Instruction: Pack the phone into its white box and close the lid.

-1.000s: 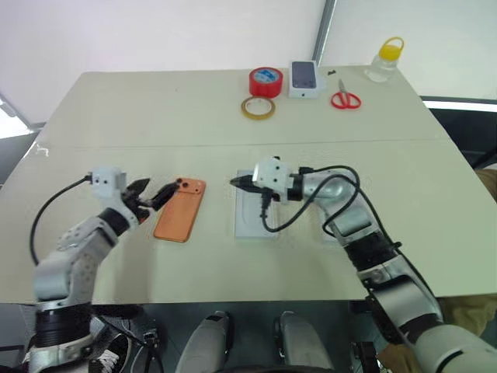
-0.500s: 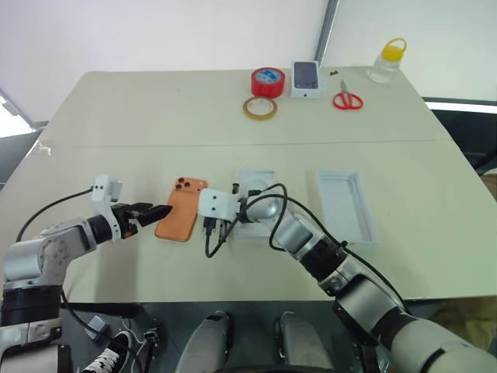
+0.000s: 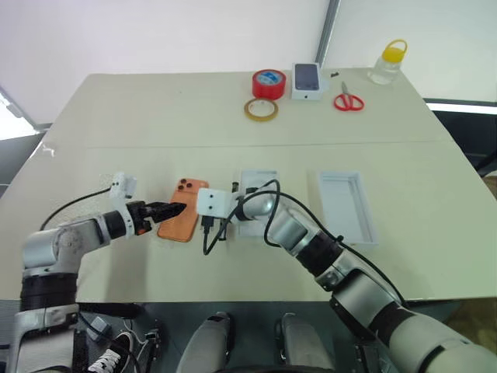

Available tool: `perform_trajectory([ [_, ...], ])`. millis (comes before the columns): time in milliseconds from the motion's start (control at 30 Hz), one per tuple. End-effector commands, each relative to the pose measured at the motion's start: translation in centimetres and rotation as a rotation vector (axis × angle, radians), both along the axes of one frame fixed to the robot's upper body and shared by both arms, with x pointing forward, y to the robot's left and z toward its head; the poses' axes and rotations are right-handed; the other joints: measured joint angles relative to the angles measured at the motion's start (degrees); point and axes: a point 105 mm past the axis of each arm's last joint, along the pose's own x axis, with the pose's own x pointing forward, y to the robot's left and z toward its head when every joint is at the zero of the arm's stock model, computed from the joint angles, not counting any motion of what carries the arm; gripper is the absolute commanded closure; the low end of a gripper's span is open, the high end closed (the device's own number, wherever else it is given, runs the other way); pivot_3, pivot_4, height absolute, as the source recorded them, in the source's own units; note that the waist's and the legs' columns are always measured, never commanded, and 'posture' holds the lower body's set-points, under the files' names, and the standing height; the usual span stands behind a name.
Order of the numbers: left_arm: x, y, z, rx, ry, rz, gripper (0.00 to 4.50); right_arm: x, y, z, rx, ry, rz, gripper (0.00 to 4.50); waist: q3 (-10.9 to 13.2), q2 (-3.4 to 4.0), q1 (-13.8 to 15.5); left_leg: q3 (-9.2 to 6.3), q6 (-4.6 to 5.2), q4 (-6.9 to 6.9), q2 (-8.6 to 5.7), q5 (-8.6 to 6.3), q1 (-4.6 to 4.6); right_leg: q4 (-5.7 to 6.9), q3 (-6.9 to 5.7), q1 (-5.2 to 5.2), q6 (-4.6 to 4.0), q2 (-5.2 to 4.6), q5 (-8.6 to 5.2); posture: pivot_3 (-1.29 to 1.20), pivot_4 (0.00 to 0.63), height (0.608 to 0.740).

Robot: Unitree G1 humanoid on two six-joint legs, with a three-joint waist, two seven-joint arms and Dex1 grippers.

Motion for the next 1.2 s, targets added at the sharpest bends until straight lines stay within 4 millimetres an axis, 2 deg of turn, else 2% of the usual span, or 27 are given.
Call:
perform_trajectory([
  [33,-1.8,-2.5,-2.9,-0.048,0.17,-0.092,0.13,0.1,0.4,0.8,0.021,-0.01,0.009,4.48,0.0,-0.02,0.0,0.0,0.0,0.0,0.0,0.0,0.0,0.0,0.0,0.0,0.0,0.0,0.0,0.0,0.15,0.74],
  [167,-1.7,-4.2,-2.3,-0.072,0.172,-0.124,0.13,0.3,0.2,0.7,0.018,-0.019,0.004,4.48,-0.1,0.02,0.1,0.0,0.0,0.0,0.0,0.0,0.01,0.0,0.01,0.01,0.0,0.0,0.0,0.0,0.15,0.74],
  [300,-1.7,-4.9,-1.5,-0.103,0.154,-0.132,0.13,0.4,-0.1,0.7,0.017,-0.025,-0.003,4.48,-0.1,0.01,0.2,0.0,-0.01,0.0,-0.01,0.0,0.02,-0.03,0.0,0.05,0.0,-0.01,0.0,0.0,0.15,0.74],
  [400,-0.8,-4.0,-1.6,-0.08,0.137,-0.055,0.13,0.6,-0.2,0.7,0.018,-0.031,-0.008,4.48,-0.1,0.01,0.2,-0.01,-0.01,0.0,-0.01,0.0,0.02,-0.03,0.0,0.04,0.0,-0.01,0.0,0.0,0.15,0.74],
  [467,-0.4,-3.4,-1.2,-0.123,0.13,-0.018,0.13,0.7,-0.3,0.7,0.023,-0.034,-0.014,4.48,-0.1,0.01,0.2,-0.02,-0.01,0.01,-0.01,0.0,0.02,-0.02,-0.01,0.05,0.0,0.0,0.0,0.0,0.15,0.74],
  [567,-0.6,-3.2,-1.4,-0.14,0.146,-0.005,1.02,0.7,-0.3,0.7,0.023,-0.036,-0.015,4.5,-0.1,0.0,0.0,-0.02,-0.01,0.01,0.0,0.0,0.02,-0.02,-0.01,0.04,0.0,0.0,0.0,0.0,0.15,0.74],
  [700,-1.1,-3.3,-1.7,-0.118,0.148,-0.017,3.03,0.7,-0.4,0.6,0.022,-0.036,-0.011,4.5,-0.1,-0.01,-0.2,-0.02,-0.02,-0.01,0.0,0.01,0.01,-0.03,0.0,0.02,0.0,0.0,0.0,0.0,0.15,0.74],
  [1133,-1.1,-3.2,-1.5,-0.176,0.151,0.012,3.03,0.6,-0.5,0.5,0.019,-0.042,-0.008,4.5,-0.1,-0.01,-0.1,-0.03,-0.02,-0.01,0.01,0.01,0.02,-0.02,-0.01,0.02,0.0,0.01,0.0,0.0,0.15,0.74],
  [1200,-1.1,-3.2,-1.4,-0.18,0.152,0.014,3.58,0.6,-0.5,0.4,0.018,-0.042,-0.008,4.5,-0.1,-0.01,-0.1,-0.02,-0.02,-0.01,0.01,0.01,0.02,-0.02,-0.01,0.02,0.0,0.0,0.0,0.0,0.15,0.74],
])
